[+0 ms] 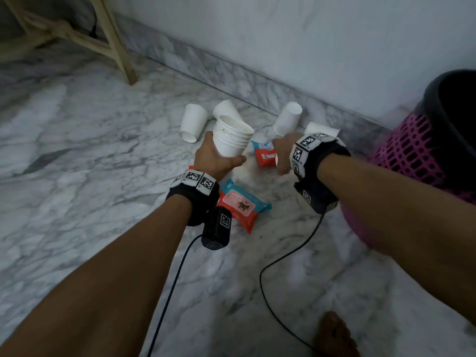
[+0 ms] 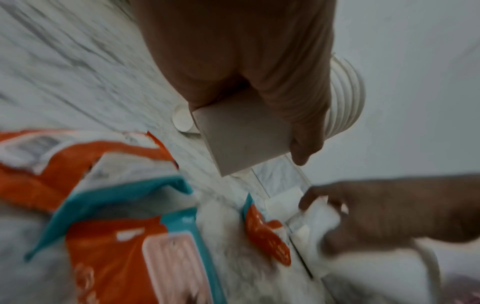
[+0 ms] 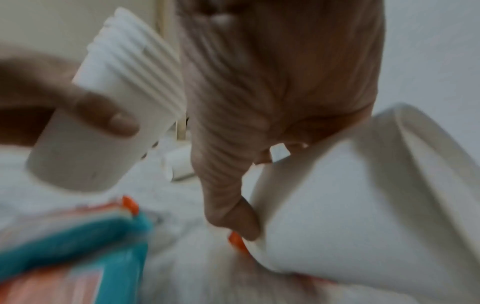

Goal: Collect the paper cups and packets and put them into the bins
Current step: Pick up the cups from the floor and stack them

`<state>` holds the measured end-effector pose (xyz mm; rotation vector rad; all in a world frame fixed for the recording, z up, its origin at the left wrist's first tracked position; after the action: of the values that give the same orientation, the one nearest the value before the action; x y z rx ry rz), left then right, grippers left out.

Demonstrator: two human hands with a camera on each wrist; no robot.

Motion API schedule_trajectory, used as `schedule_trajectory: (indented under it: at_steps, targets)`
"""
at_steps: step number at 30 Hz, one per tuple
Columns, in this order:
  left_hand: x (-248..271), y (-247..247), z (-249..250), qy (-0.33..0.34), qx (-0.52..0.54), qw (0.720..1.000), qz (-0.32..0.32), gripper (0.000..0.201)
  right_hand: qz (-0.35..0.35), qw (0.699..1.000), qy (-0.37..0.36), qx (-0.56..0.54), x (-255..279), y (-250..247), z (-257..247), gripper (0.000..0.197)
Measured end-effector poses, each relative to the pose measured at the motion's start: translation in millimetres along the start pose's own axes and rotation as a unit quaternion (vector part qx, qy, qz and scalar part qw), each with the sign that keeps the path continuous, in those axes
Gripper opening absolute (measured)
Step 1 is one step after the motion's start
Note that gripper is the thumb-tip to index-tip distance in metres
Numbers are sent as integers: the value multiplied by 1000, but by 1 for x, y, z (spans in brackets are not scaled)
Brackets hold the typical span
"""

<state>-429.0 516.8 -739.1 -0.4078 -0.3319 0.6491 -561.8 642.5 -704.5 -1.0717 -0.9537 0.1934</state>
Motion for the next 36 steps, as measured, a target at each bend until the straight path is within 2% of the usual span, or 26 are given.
schedule_trajectory:
  at_steps: [4, 7, 10, 14, 15, 17, 21, 23, 25, 27, 29, 31, 34, 36]
  targets:
    - [-4, -29, 0, -2, -6, 999, 33, 75, 107, 993, 14, -53, -13, -62, -24, 77]
    - [-3, -40, -6, -11, -6, 999, 40, 74, 184, 971, -11, -149, -13, -96, -37, 75]
    - [0, -42, -12, -12, -21, 999, 30, 72, 265, 932, -36, -244, -4, -123, -42, 71]
    - [-3, -49, -16, -22, -23, 999, 39, 73, 372, 851, -86, -360, 8, -151, -52, 51]
    - [-4, -52, -15, -22, -19, 999, 45, 74, 381, 835, -102, -383, 10, -153, -58, 48]
    - [-7, -58, -14, -25, -11, 998, 52, 73, 374, 821, -131, -411, 9, -152, -76, 51]
    - [-19, -77, -14, -24, 5, 997, 75, 72, 341, 829, -193, -399, -5, -137, -117, 65]
    - [-26, -88, -17, -27, 9, 995, 92, 75, 297, 850, -218, -376, -19, -125, -139, 67]
    - [-33, -97, -24, -35, 25, 993, 107, 75, 229, 872, -227, -369, -37, -112, -158, 66]
    - [-41, -105, -33, -40, 32, 992, 117, 74, 199, 864, -222, -405, -55, -106, -167, 59]
    - [-49, -112, -43, -39, 26, 991, 125, 74, 235, 844, -190, -444, -76, -110, -167, 48]
    - [-57, -117, -54, -38, 18, 990, 133, 75, 273, 841, -143, -444, -100, -113, -162, 43]
    - [-69, -122, -68, -38, 11, 990, 135, 76, 230, 892, -54, -384, -145, -101, -159, 50]
    - [-77, -124, -78, -44, 12, 990, 136, 75, 203, 923, -24, -326, -167, -90, -162, 55]
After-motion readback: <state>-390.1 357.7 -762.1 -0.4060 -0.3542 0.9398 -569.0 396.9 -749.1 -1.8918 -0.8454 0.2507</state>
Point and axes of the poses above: each hand's wrist, its own x-axis away from the middle knuckle, its own y-axis out of the palm, z = x × y, the point moved 5 cm from there along -x, towards the middle knuckle, and after that the axes turned 7 degrees about -z, right-handed, at the moved point
